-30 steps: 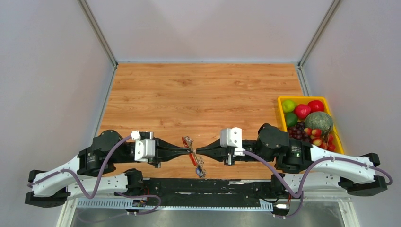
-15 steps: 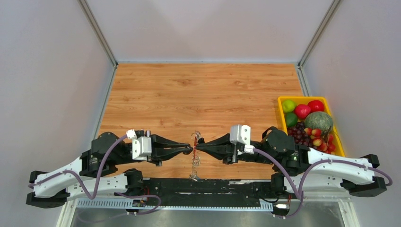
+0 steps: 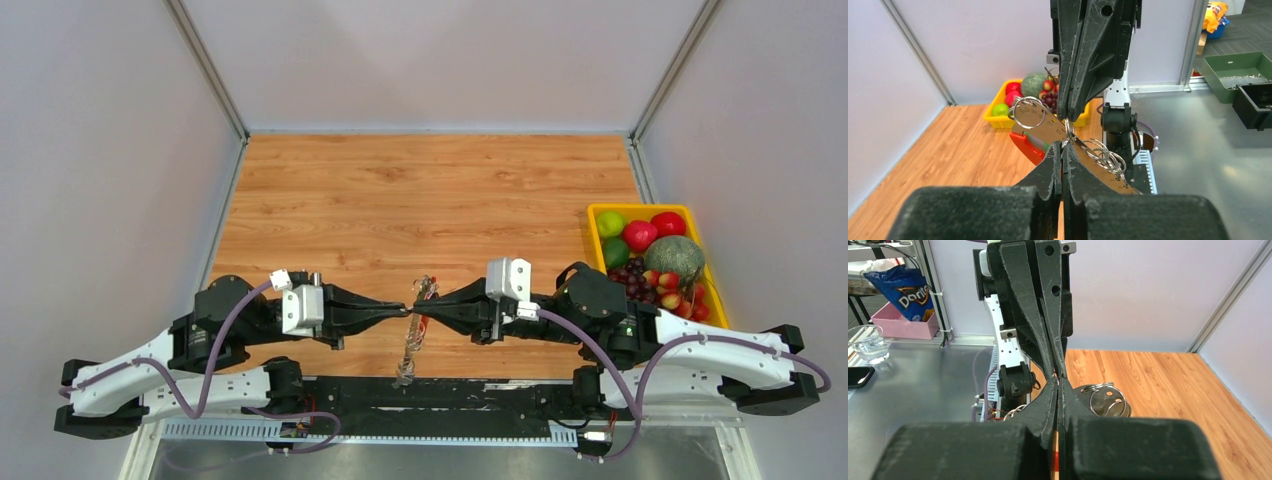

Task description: Put the keys on the keyring

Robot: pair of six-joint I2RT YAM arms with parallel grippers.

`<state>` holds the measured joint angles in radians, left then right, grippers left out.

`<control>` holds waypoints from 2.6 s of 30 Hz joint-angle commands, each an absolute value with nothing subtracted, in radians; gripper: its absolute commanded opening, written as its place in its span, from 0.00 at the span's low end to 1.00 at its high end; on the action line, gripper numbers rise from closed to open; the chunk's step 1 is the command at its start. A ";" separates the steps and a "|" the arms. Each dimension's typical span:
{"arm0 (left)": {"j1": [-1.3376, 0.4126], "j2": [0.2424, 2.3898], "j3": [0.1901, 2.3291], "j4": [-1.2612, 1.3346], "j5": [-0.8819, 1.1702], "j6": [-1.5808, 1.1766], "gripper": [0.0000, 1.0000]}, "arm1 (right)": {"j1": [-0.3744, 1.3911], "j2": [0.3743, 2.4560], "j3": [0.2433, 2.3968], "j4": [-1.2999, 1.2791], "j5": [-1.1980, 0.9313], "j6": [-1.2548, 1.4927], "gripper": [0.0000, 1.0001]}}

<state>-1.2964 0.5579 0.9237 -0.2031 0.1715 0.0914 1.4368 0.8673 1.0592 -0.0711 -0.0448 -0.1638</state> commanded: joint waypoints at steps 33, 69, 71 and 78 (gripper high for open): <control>-1.298 0.645 1.091 -0.377 0.183 0.111 0.00 | 1.442 0.960 1.322 -0.528 -0.063 -0.199 0.30; -1.298 0.642 1.097 -0.414 0.209 0.123 0.00 | 1.442 1.112 1.484 -0.685 -0.058 -0.227 0.40; -1.298 0.637 1.094 -0.413 0.209 0.121 0.00 | 1.442 1.113 1.479 -0.681 -0.058 -0.227 0.38; -1.298 0.628 1.091 -0.406 0.202 0.123 0.00 | 1.442 1.130 1.474 -0.676 -0.074 -0.230 0.04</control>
